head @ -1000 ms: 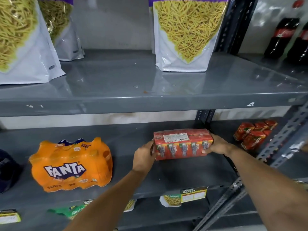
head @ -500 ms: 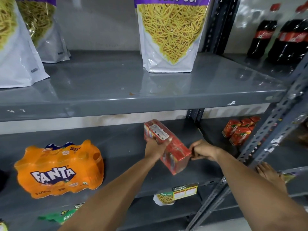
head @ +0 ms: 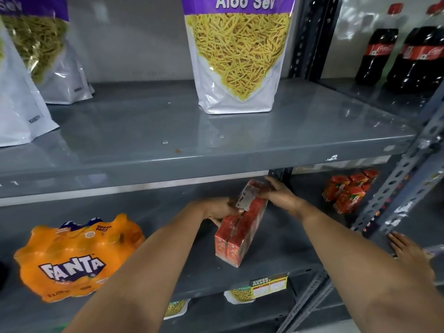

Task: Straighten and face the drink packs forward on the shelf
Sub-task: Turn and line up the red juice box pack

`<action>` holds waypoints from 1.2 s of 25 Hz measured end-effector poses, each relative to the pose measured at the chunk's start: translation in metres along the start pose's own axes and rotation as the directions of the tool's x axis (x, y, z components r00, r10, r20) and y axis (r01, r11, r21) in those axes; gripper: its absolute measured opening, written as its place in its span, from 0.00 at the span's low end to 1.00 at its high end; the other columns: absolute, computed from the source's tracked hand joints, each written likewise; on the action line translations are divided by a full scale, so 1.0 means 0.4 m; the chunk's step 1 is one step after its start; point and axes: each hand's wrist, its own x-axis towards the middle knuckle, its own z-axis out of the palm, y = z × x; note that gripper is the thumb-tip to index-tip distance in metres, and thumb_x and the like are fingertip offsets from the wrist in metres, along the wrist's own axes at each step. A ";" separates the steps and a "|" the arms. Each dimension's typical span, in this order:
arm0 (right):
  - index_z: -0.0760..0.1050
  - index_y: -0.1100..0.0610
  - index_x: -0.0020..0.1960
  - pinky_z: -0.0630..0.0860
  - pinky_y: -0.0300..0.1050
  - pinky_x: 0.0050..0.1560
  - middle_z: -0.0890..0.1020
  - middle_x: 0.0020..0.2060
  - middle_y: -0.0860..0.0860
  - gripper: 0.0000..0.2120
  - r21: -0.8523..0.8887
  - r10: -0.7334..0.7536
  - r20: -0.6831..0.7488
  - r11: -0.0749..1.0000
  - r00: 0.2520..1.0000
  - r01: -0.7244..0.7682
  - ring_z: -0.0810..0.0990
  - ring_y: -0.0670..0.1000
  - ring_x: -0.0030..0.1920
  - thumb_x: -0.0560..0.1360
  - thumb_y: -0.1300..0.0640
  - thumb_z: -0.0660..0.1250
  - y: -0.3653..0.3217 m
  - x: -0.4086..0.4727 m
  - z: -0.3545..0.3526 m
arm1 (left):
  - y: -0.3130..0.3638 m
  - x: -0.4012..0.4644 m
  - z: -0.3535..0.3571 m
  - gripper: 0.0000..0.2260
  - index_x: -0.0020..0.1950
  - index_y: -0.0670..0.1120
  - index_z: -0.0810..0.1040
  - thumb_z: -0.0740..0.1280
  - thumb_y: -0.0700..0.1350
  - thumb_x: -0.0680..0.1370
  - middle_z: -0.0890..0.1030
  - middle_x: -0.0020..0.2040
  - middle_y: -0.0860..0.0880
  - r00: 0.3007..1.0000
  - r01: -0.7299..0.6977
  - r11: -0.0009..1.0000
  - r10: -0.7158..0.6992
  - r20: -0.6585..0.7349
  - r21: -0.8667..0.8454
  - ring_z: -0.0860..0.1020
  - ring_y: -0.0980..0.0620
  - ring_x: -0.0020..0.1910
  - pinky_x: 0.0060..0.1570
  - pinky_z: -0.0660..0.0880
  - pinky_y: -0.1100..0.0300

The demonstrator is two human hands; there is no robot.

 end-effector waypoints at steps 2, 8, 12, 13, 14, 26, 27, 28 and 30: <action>0.67 0.51 0.72 0.75 0.39 0.54 0.78 0.64 0.53 0.40 0.076 -0.010 -0.046 0.997 0.999 0.014 0.79 0.46 0.55 0.65 0.49 0.79 0.021 -0.002 0.012 | -0.015 -0.010 0.001 0.19 0.65 0.59 0.70 0.62 0.62 0.75 0.79 0.56 0.54 0.992 -0.026 0.985 0.046 -0.114 0.173 0.80 0.51 0.53 0.48 0.80 0.54; 0.75 0.49 0.62 0.75 0.32 0.38 0.82 0.51 0.48 0.28 0.080 -0.037 -0.265 0.995 0.964 0.061 0.81 0.43 0.45 0.64 0.50 0.80 0.043 -0.046 0.023 | -0.070 -0.077 0.021 0.30 0.52 0.45 0.79 0.57 0.70 0.73 0.84 0.49 0.45 0.921 0.232 0.968 -0.188 -0.340 0.095 0.83 0.48 0.47 0.39 0.82 0.55; 0.76 0.50 0.58 0.75 0.31 0.36 0.83 0.50 0.49 0.24 0.093 -0.024 -0.319 0.994 0.947 0.057 0.82 0.42 0.43 0.65 0.50 0.80 0.060 -0.096 0.027 | -0.128 -0.142 0.046 0.22 0.62 0.48 0.74 0.64 0.62 0.75 0.83 0.56 0.47 0.963 0.131 0.950 -0.190 -0.193 -0.283 0.80 0.50 0.56 0.55 0.79 0.53; 0.75 0.49 0.56 0.76 0.34 0.40 0.83 0.51 0.49 0.23 0.095 -0.016 -0.325 0.994 0.946 0.049 0.82 0.44 0.45 0.65 0.50 0.80 0.062 -0.111 0.024 | -0.133 -0.141 0.057 0.20 0.62 0.49 0.73 0.63 0.60 0.77 0.83 0.56 0.48 0.964 0.105 0.943 -0.175 -0.200 -0.317 0.80 0.51 0.56 0.59 0.77 0.52; 0.75 0.48 0.55 0.77 0.37 0.44 0.82 0.53 0.50 0.22 0.083 -0.003 -0.340 0.996 0.940 0.033 0.82 0.47 0.47 0.65 0.49 0.80 0.066 -0.125 0.020 | -0.135 -0.137 0.069 0.19 0.62 0.49 0.73 0.62 0.59 0.78 0.83 0.55 0.48 0.965 0.085 0.940 -0.160 -0.208 -0.330 0.80 0.51 0.56 0.61 0.76 0.52; 0.70 0.46 0.49 0.75 0.43 0.46 0.80 0.54 0.52 0.21 0.033 0.069 -0.412 0.998 0.908 -0.061 0.81 0.50 0.50 0.65 0.45 0.79 0.104 -0.265 0.007 | -0.131 -0.109 0.147 0.11 0.45 0.53 0.77 0.58 0.54 0.81 0.85 0.34 0.55 0.963 -0.001 0.944 -0.087 -0.254 -0.329 0.83 0.58 0.38 0.41 0.74 0.62; 0.69 0.45 0.49 0.75 0.43 0.46 0.80 0.55 0.52 0.21 0.026 0.069 -0.415 0.998 0.907 -0.064 0.80 0.50 0.50 0.65 0.44 0.78 0.105 -0.272 0.007 | -0.132 -0.109 0.148 0.11 0.44 0.53 0.77 0.58 0.54 0.80 0.85 0.33 0.55 0.964 -0.006 0.945 -0.081 -0.253 -0.327 0.83 0.58 0.37 0.41 0.75 0.62; 0.69 0.45 0.49 0.75 0.43 0.47 0.79 0.55 0.52 0.21 0.021 0.071 -0.417 0.997 0.906 -0.068 0.80 0.51 0.50 0.65 0.44 0.78 0.106 -0.277 0.007 | -0.135 -0.108 0.150 0.11 0.45 0.53 0.77 0.58 0.54 0.80 0.85 0.33 0.55 0.965 -0.011 0.945 -0.076 -0.251 -0.326 0.83 0.59 0.37 0.40 0.75 0.62; 0.69 0.46 0.51 0.75 0.45 0.49 0.79 0.56 0.53 0.22 0.015 0.084 -0.420 0.996 0.904 -0.086 0.80 0.52 0.51 0.66 0.43 0.78 0.103 -0.285 0.009 | -0.136 -0.114 0.153 0.10 0.46 0.53 0.76 0.58 0.54 0.80 0.85 0.33 0.57 0.964 -0.014 0.947 -0.072 -0.255 -0.320 0.84 0.61 0.34 0.38 0.75 0.64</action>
